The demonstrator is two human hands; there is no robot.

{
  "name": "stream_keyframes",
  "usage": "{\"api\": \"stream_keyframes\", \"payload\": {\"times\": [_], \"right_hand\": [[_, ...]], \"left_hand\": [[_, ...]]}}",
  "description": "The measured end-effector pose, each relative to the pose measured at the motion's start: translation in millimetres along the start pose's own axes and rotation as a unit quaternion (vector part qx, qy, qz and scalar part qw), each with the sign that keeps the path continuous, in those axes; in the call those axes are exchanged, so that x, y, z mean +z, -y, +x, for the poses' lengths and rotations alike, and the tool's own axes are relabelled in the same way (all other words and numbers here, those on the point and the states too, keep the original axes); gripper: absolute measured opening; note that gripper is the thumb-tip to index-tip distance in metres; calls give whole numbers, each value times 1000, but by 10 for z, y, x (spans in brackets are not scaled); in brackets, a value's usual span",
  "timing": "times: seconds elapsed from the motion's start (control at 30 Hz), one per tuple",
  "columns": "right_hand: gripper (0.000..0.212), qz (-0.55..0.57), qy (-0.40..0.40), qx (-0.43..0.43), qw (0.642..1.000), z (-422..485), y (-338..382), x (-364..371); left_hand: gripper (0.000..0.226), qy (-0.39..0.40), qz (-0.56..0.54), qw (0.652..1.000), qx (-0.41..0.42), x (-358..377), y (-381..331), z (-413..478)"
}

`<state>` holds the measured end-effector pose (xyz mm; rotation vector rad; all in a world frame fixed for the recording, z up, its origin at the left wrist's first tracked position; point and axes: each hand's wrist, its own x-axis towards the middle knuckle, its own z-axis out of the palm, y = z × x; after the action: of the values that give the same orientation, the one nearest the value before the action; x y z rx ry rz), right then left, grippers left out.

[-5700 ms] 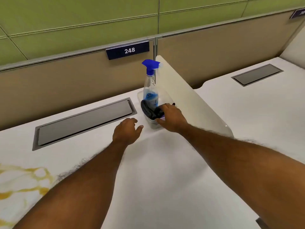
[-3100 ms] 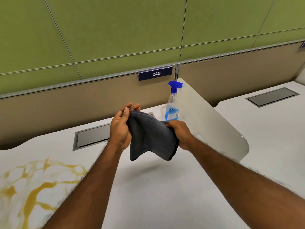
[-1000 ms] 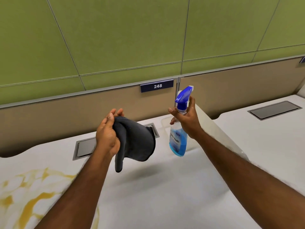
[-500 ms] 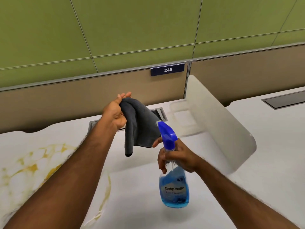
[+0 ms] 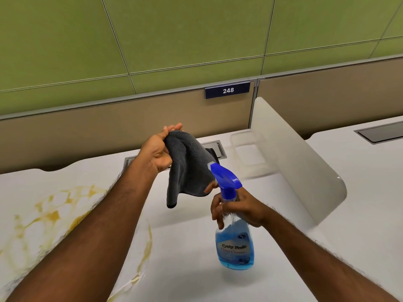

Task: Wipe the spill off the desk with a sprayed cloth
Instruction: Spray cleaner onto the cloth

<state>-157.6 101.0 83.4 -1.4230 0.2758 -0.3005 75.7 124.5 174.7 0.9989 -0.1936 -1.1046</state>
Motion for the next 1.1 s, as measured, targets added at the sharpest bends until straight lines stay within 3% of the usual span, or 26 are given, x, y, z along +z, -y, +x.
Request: {"api": "stream_keyframes", "payload": {"times": [0.17,0.33,0.4,0.53,0.63,0.8,0.93,1.1], "right_hand": [[33,13,6,12,1000,-10,13,-8],[12,-4,9,-2,1000,-25,-15,-19],[18,-13,0,-5,1000,-39,-15,-30],[51,-33,-4,7,999,-45,-47,-110],[55,-54,-23,-1,998,-53,-93,-195],[38,-101,-125,5,987,-35,-139,-380],[4,-159,-238,22,958,5,-165,-668],[12,-187,-354,43,915,94,-127,-1080]], "left_hand": [[39,4,1,1000,-2,31,-5,0],[41,10,3,1000,-6,49,-12,7],[40,11,4,1000,-4,59,-8,7],[36,15,4,1000,-5,67,19,27],[27,16,3,1000,-4,81,63,60],[22,8,20,1000,4,72,159,141],[23,5,35,999,16,105,268,228],[22,6,31,999,26,147,400,321]]}}
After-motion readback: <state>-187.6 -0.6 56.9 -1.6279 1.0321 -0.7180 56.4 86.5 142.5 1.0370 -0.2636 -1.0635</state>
